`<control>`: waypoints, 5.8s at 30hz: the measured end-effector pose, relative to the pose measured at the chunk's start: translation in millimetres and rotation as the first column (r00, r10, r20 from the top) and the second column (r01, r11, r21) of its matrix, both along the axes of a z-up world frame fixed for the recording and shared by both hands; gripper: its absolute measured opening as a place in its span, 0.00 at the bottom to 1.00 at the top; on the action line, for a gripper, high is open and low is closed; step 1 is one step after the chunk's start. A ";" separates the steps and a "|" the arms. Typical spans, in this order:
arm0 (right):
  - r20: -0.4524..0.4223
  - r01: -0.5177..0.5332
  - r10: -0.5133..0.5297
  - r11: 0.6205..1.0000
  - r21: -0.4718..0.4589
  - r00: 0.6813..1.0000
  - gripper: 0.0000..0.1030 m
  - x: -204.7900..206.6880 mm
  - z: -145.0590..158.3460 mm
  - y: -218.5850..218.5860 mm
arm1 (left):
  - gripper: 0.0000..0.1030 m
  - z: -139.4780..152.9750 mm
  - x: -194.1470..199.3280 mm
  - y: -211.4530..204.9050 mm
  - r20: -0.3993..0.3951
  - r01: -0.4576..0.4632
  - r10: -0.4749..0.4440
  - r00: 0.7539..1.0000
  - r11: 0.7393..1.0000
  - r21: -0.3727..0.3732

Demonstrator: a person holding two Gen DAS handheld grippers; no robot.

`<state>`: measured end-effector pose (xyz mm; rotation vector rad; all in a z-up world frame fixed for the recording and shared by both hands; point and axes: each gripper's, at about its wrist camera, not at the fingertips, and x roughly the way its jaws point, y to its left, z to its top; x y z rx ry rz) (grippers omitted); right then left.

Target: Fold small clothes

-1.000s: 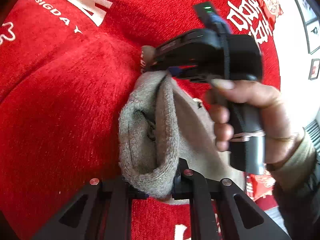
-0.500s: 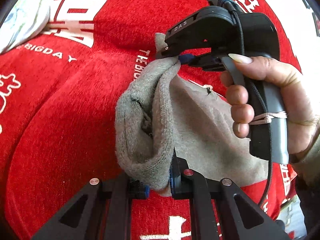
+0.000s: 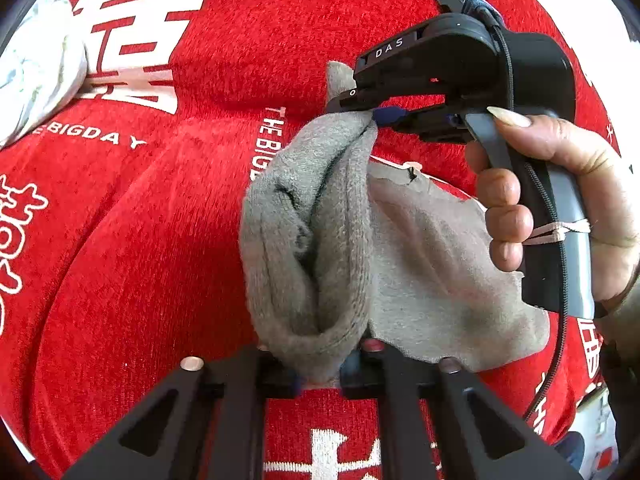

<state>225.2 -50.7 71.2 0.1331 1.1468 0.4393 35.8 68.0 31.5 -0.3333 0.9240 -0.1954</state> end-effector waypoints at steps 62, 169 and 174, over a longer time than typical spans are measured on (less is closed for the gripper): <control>-0.079 0.100 -0.074 0.911 0.401 0.994 0.23 -4.8 11.1 -211.0 | 0.09 49.6 0.5 -185.8 -0.011 0.259 -0.270 0.963 0.913 0.316; 0.041 0.288 -0.292 0.954 0.077 0.956 0.83 -128.4 -39.2 -288.9 | 0.87 14.4 67.8 -205.1 -0.095 0.278 -0.263 0.960 0.928 0.246; -0.003 0.289 -0.291 0.951 0.107 0.957 0.83 -112.5 -53.5 -287.3 | 0.87 4.0 76.6 -203.3 -0.112 0.281 -0.264 0.958 0.939 0.196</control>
